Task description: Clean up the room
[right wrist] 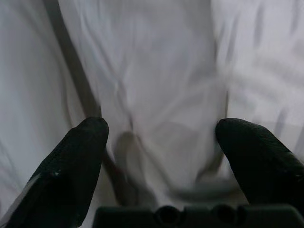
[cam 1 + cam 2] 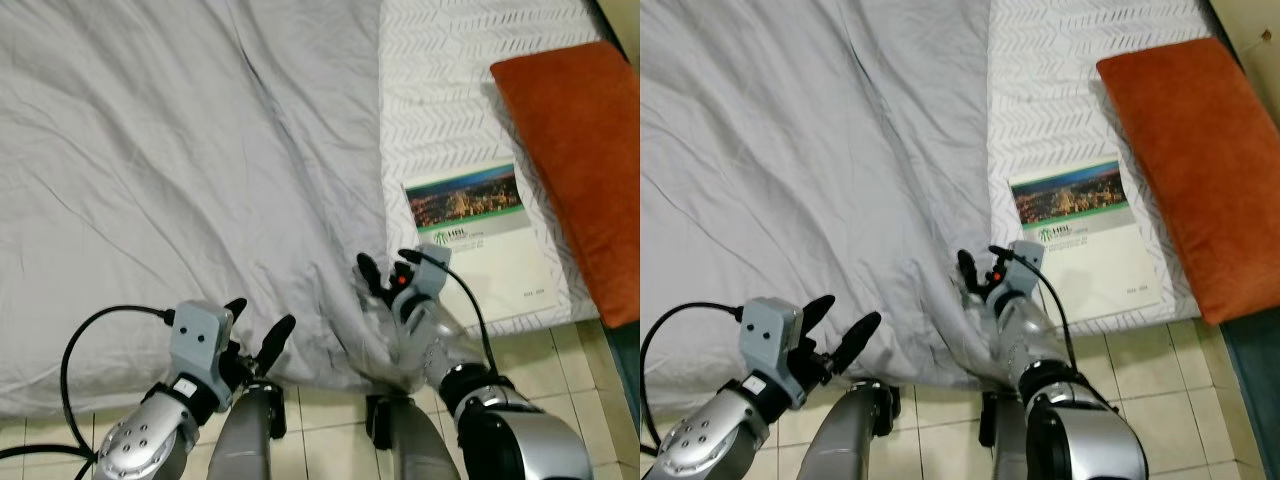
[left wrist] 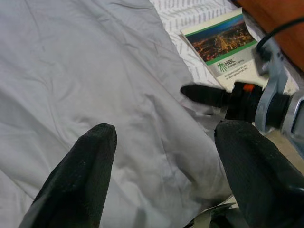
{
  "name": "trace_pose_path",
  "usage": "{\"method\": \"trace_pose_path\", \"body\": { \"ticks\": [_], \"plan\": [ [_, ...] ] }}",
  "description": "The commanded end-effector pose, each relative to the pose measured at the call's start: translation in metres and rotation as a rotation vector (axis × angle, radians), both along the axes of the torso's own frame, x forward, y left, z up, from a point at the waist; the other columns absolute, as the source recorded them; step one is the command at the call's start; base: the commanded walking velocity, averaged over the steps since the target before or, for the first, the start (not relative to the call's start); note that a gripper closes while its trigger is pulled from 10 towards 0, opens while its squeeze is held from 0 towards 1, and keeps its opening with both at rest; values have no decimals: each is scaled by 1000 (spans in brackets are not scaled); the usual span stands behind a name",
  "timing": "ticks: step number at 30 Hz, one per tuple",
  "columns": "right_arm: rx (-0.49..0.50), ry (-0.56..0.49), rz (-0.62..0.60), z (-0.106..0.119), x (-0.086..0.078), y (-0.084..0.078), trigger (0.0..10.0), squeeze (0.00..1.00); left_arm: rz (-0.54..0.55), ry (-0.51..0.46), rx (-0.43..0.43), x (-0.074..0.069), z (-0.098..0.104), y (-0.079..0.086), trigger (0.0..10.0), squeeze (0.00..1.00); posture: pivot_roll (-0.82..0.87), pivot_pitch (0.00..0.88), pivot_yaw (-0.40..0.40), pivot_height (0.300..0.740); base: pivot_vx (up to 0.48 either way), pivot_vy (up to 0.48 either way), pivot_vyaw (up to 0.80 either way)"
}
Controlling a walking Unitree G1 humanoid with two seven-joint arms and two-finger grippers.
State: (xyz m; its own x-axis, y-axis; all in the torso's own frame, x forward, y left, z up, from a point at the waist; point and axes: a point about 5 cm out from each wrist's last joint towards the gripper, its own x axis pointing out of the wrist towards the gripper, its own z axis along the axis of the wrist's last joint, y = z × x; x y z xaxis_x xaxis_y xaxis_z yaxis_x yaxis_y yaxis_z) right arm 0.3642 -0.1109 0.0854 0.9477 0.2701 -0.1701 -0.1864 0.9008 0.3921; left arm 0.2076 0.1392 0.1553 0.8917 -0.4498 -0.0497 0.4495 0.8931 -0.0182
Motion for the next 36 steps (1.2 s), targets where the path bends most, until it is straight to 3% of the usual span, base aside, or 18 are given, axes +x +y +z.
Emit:
{"method": "trace_pose_path", "body": {
  "ticks": [1, 11, 12, 27, 36],
  "plan": [
    [-39, 132, 23, -32, -19, 4, 10000, 0, 11, 45, 12, -9, -6, 4, 10000, 0, 198, 711, 15, 740, 0, 0, 0],
    [-113, 140, 50, -38, -24, 11, 10000, 0, 22, 59, 14, -11, -6, 4, 10000, 0, 192, 706, 7, 740, 0, 0, 0],
    [-118, 137, 47, -37, -23, 11, 118, 0, 21, 58, 17, -11, -6, 4, 10000, 0, 189, 703, 5, 740, 0, 0, 0],
    [-140, 149, -36, -34, -18, -13, 0, 0, 17, 57, 15, -8, -9, -2, 10000, 0, 165, 699, -11, 740, 0, 0, 0],
    [-283, 160, -105, -35, -18, -41, 0, 0, 8, 59, 19, -7, -12, -5, 10000, 0, 147, 696, -20, 740, 0, 0, 0]
  ]
}}
